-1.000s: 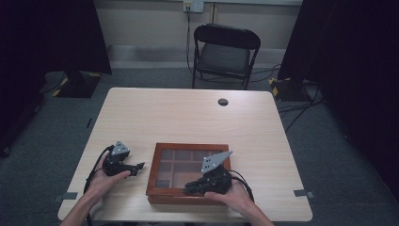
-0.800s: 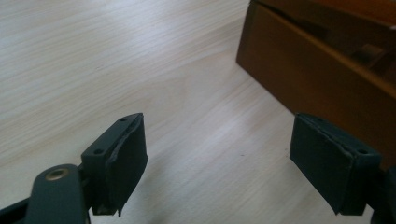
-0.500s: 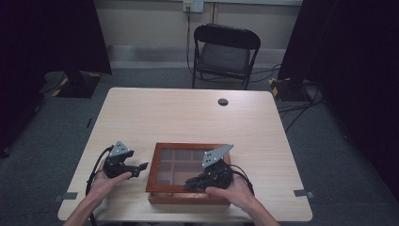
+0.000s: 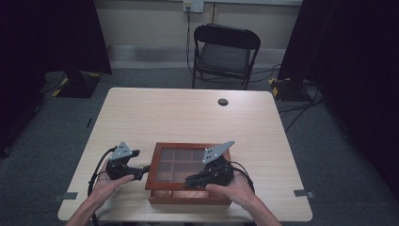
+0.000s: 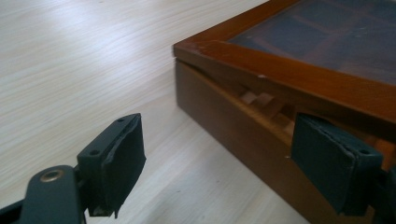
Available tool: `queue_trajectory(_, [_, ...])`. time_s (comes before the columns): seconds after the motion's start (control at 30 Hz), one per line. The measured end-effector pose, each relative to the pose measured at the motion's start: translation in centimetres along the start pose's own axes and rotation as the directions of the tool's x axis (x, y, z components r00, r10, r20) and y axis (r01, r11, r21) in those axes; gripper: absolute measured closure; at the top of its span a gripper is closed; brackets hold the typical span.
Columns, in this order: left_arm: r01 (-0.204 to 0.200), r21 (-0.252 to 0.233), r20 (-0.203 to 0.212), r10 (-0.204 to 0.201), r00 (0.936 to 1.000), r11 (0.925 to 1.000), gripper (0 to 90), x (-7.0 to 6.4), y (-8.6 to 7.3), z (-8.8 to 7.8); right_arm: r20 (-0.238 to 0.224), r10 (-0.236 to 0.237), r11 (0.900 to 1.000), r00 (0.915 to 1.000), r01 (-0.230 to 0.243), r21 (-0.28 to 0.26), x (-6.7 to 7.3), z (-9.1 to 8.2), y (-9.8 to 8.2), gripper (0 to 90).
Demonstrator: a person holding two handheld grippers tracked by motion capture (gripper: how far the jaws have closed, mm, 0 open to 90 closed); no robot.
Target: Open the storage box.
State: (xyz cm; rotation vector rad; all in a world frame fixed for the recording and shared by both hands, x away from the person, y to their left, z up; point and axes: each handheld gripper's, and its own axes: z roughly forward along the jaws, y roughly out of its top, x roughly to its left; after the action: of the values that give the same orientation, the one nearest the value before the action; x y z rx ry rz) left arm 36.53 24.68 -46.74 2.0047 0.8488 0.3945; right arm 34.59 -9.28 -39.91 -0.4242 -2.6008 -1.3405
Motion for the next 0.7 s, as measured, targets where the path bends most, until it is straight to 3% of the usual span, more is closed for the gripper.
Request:
queue_trajectory(0.23, [-0.034, -0.009, 0.03, 0.035, 0.9989, 0.9994, 17.5, -0.6, 0.2, 0.1, 0.0, 0.002, 1.0, 1.0, -0.002, 0.004, 0.0, -0.3, 0.5, 83.4])
queue_trajectory(0.5, [-0.043, -0.034, 0.047, 0.044, 0.9979, 0.9985, 17.6, -1.2, 0.4, -0.3, 0.004, 0.002, 1.0, 1.0, -0.002, 0.007, -0.1, -0.6, 1.1, 83.4])
queue_trajectory(0.7, [-0.082, -0.059, 0.054, 0.085, 0.9949, 0.9949, 17.8, -1.8, 0.6, -0.5, 0.004, 0.012, 1.0, 0.9999, -0.012, -0.009, -0.1, -0.8, 1.2, 82.8])
